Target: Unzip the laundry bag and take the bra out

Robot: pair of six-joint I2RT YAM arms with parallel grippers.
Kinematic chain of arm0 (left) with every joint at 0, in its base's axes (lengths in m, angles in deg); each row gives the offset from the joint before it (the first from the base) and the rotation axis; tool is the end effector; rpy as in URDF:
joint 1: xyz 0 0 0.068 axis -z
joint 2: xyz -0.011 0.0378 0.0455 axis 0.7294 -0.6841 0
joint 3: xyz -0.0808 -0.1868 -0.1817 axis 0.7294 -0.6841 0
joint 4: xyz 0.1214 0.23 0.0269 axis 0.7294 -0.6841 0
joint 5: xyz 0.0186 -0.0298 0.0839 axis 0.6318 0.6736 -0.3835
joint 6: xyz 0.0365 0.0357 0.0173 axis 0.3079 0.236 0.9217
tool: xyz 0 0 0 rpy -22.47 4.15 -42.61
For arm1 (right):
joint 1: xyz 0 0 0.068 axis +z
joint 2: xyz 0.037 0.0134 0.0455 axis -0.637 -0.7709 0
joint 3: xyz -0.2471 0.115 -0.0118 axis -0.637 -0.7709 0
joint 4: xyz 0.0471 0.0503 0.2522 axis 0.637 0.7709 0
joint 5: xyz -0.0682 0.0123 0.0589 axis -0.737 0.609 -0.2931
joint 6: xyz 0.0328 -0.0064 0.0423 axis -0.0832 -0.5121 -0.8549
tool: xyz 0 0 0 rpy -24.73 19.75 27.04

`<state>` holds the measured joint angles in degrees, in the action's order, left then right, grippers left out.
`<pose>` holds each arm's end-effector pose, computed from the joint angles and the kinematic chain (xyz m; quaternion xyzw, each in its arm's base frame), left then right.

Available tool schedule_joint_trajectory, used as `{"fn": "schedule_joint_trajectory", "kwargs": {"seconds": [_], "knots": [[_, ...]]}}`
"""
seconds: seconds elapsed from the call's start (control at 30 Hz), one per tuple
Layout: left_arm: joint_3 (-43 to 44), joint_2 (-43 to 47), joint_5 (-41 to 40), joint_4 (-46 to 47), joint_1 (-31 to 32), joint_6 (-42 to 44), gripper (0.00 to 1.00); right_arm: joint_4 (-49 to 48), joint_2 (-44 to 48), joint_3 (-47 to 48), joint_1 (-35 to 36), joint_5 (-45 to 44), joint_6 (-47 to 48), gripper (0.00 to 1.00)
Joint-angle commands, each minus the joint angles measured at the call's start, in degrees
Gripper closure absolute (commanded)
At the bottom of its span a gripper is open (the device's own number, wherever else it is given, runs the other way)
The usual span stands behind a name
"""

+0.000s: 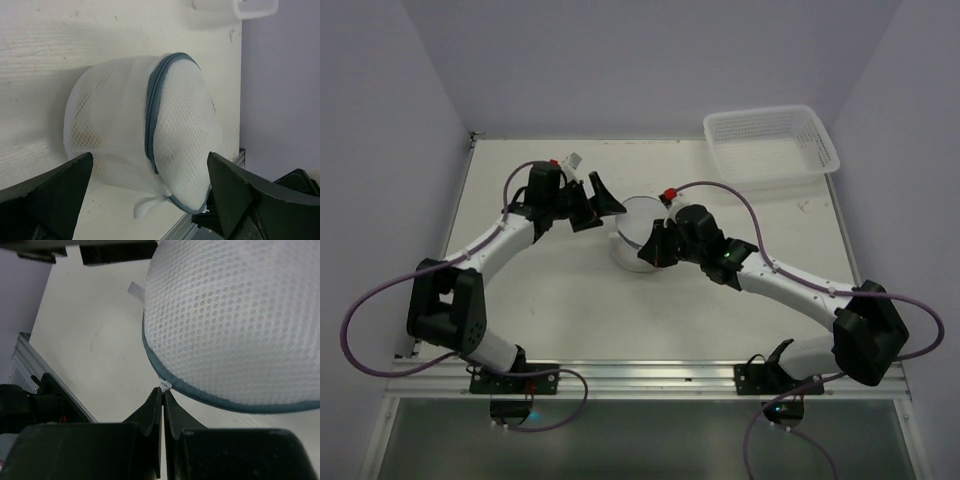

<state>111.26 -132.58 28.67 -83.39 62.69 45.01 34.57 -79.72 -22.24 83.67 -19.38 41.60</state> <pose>0.3239 -0.1119 0.2483 -0.0811 0.8657 -0.4263 0.2496 0.2140 0.2136 0.2607 -0.1117 0.8554 0.3573 0.3580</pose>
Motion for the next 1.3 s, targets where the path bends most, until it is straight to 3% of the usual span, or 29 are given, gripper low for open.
{"fn": "schedule_joint_trajectory", "kwargs": {"seconds": [0.0,0.13,0.27,0.37,0.47,0.57,0.6,0.7,0.8,0.97,1.03,1.17,1.23,1.27], "knots": [[-6.6,10.6,-6.8,1.6,-0.1,-6.0,0.00,-1.1,-3.4,5.8,2.3,-1.3,-4.4,1.00],[-13.9,18.5,-10.2,3.3,1.5,-11.1,0.00,-1.7,-6.9,8.6,4.1,-0.7,-4.7,1.00],[-18.1,18.9,-10.6,7.1,6.1,-14.3,0.05,-2.2,-8.9,9.8,4.9,0.2,-4.6,1.00],[-20.1,17.9,-11.0,12.2,7.3,-16.5,0.16,-2.1,-9.8,10.4,5.0,0.7,-4.5,1.00],[-20.0,16.5,-13.0,12.2,7.6,-16.3,0.30,-2.1,-9.9,10.4,5.1,0.6,-4.4,1.00],[-20.0,15.6,-13.6,12.2,7.6,-16.7,0.60,-1.6,-8.9,9.6,5.1,0.5,-3.1,1.00],[-19.8,15.6,-13.8,12.0,7.6,-16.1,0.78,-0.4,-8.4,9.2,5.1,0.2,-2.5,1.00],[-18.4,15.8,-14.4,9.8,7.5,-14.0,1.00,1.3,-5.4,5.3,4.7,-2.7,0.6,1.00],[-17.7,15.7,-13.5,8.4,7.2,-11.0,1.00,3.7,-2.4,0.6,2.1,-4.0,4.4,1.00],[-18.3,14.0,-7.3,4.3,5.1,-5.1,1.00,5.7,1.5,-5.3,-10.3,-2.5,8.2,1.00],[-18.2,12.4,-3.5,3.5,4.3,-1.7,1.00,6.0,2.5,-5.5,-13.8,-0.7,9.0,1.00],[-14.1,9.6,0.0,1.4,0.5,3.6,1.00,8.9,0.4,-0.5,-14.0,5.2,12.1,1.00],[-10.7,6.8,0.1,0.0,-1.2,6.2,0.93,8.5,-1.0,0.6,-12.6,8.1,11.4,1.00],[-6.1,5.4,-0.3,-1.7,-1.4,7.0,0.83,7.7,-1.2,1.0,-11.8,8.6,10.0,1.00]]}}
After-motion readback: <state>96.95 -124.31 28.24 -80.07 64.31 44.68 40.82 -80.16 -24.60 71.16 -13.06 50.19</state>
